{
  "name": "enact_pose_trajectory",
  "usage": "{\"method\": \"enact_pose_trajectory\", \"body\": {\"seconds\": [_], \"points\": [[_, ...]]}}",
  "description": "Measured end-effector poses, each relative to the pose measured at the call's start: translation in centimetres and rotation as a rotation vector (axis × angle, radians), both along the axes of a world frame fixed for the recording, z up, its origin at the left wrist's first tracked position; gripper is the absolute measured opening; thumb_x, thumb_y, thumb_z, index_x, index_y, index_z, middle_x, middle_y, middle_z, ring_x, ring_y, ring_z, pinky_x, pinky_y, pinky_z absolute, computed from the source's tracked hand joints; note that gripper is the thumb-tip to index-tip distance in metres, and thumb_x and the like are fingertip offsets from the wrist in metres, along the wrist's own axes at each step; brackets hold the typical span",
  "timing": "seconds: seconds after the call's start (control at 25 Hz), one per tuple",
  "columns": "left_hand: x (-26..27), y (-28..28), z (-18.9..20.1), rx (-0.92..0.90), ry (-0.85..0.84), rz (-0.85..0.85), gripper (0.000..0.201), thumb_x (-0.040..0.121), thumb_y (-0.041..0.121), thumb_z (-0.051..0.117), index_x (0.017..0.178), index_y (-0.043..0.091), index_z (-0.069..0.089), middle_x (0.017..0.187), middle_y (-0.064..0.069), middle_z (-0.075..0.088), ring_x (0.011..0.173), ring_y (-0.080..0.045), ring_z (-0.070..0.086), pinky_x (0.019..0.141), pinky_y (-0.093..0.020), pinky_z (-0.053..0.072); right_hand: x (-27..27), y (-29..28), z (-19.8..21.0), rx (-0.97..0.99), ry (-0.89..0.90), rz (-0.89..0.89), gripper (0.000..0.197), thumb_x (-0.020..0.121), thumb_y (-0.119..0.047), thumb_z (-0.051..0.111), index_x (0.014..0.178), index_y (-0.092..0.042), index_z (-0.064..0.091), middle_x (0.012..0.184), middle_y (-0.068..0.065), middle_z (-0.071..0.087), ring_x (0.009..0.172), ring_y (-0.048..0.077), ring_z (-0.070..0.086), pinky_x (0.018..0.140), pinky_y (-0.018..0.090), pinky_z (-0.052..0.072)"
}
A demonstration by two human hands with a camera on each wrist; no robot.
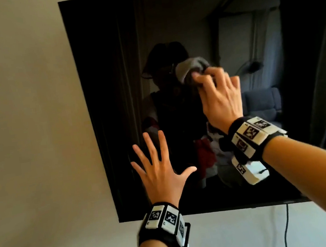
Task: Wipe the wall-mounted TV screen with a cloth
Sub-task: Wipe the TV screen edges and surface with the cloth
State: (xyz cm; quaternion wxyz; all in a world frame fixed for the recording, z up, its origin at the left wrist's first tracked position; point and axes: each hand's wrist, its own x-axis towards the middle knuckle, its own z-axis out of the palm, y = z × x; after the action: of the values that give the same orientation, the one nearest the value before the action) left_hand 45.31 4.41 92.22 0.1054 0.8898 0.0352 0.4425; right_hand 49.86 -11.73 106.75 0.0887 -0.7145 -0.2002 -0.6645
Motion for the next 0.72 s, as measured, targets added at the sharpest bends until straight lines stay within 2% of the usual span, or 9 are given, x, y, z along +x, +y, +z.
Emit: {"method": "enact_pose_trajectory", "body": {"seconds": [0.08, 0.12, 0.24, 0.28, 0.4, 0.44, 0.56, 0.6, 0.72], "points": [[0.2, 0.2, -0.1, -0.003, -0.006, -0.009, 0.126, 0.06, 0.087, 0.052, 0.158, 0.021, 0.01, 0.163, -0.019, 0.007, 0.144, -0.051, 0.012, 0.103, -0.072, 0.029, 0.0, 1.3, 0.9, 0.221, 0.007, 0.007, 0.031, 0.088, -0.015, 0.053, 0.118, -0.02, 0.046, 0.113, 0.015, 0.053, 0.09, 0.03, 0.05, 0.073, 0.04, 0.033], [0.3, 0.2, -0.2, -0.001, -0.01, -0.01, 0.125, 0.06, 0.087, 0.051, 0.158, 0.02, 0.01, 0.163, -0.019, 0.007, 0.144, -0.05, 0.012, 0.103, -0.072, 0.029, 0.0, 2.4, 0.3, 0.175, 0.006, 0.015, 0.032, 0.087, -0.014, 0.053, 0.118, -0.019, 0.047, 0.113, 0.015, 0.053, 0.089, 0.03, 0.05, 0.072, 0.04, 0.032], [0.4, 0.2, -0.6, 0.008, -0.021, -0.008, 0.124, 0.061, 0.087, 0.051, 0.157, 0.02, 0.011, 0.162, -0.019, 0.008, 0.145, -0.05, 0.012, 0.103, -0.072, 0.03, -0.2, 4.8, -2.2, -0.308, -0.009, 0.017, 0.035, 0.088, -0.019, 0.05, 0.123, -0.018, 0.049, 0.113, 0.014, 0.055, 0.085, 0.03, 0.051, 0.07, 0.038, 0.029], [0.4, 0.2, -0.7, 0.009, -0.026, -0.011, 0.123, 0.062, 0.087, 0.051, 0.157, 0.02, 0.011, 0.162, -0.018, 0.009, 0.145, -0.049, 0.012, 0.104, -0.072, 0.029, -0.1, 4.6, -1.3, -0.313, 0.005, 0.005, 0.034, 0.088, -0.02, 0.049, 0.123, -0.019, 0.05, 0.113, 0.013, 0.055, 0.085, 0.03, 0.051, 0.07, 0.038, 0.029], [0.6, 0.5, -1.1, 0.009, -0.041, -0.03, 0.119, 0.065, 0.086, 0.048, 0.157, 0.019, 0.013, 0.162, -0.017, 0.009, 0.145, -0.048, 0.012, 0.105, -0.072, 0.028, -0.1, 5.0, 0.5, 0.176, 0.044, 0.034, 0.032, 0.088, -0.014, 0.05, 0.12, -0.018, 0.05, 0.116, 0.015, 0.053, 0.091, 0.029, 0.049, 0.074, 0.039, 0.032], [0.6, 0.5, -1.2, 0.007, -0.046, -0.032, 0.118, 0.065, 0.086, 0.048, 0.157, 0.019, 0.014, 0.162, -0.017, 0.009, 0.145, -0.048, 0.012, 0.105, -0.072, 0.028, -0.2, 5.6, -0.2, 0.158, 0.045, 0.037, 0.032, 0.089, -0.016, 0.049, 0.12, -0.017, 0.05, 0.116, 0.016, 0.053, 0.09, 0.03, 0.049, 0.074, 0.039, 0.032], [0.7, 0.4, -1.3, 0.008, -0.039, -0.026, 0.12, 0.065, 0.086, 0.052, 0.157, 0.019, 0.015, 0.162, -0.017, 0.008, 0.145, -0.048, 0.012, 0.106, -0.071, 0.028, -0.3, 6.1, -2.5, -0.349, 0.004, 0.035, 0.034, 0.093, -0.028, 0.038, 0.123, -0.018, 0.051, 0.114, 0.015, 0.055, 0.085, 0.03, 0.051, 0.07, 0.039, 0.03], [0.8, 0.4, -1.2, 0.014, -0.038, -0.024, 0.119, 0.065, 0.085, 0.052, 0.157, 0.019, 0.014, 0.162, -0.017, 0.006, 0.145, -0.048, 0.012, 0.106, -0.07, 0.028, -0.2, 5.5, -1.4, -0.341, 0.011, 0.015, 0.033, 0.093, -0.027, 0.039, 0.123, -0.019, 0.051, 0.114, 0.014, 0.055, 0.085, 0.03, 0.051, 0.07, 0.039, 0.029], [0.7, 1.0, -2.0, -0.015, -0.02, -0.015, 0.117, 0.068, 0.083, 0.055, 0.158, 0.021, 0.013, 0.162, -0.019, 0.005, 0.144, -0.05, 0.011, 0.107, -0.072, 0.024, -0.1, 6.2, -0.2, 0.126, 0.034, 0.011, 0.031, 0.089, -0.015, 0.052, 0.12, -0.018, 0.05, 0.115, 0.014, 0.054, 0.089, 0.03, 0.049, 0.073, 0.039, 0.031]]}}
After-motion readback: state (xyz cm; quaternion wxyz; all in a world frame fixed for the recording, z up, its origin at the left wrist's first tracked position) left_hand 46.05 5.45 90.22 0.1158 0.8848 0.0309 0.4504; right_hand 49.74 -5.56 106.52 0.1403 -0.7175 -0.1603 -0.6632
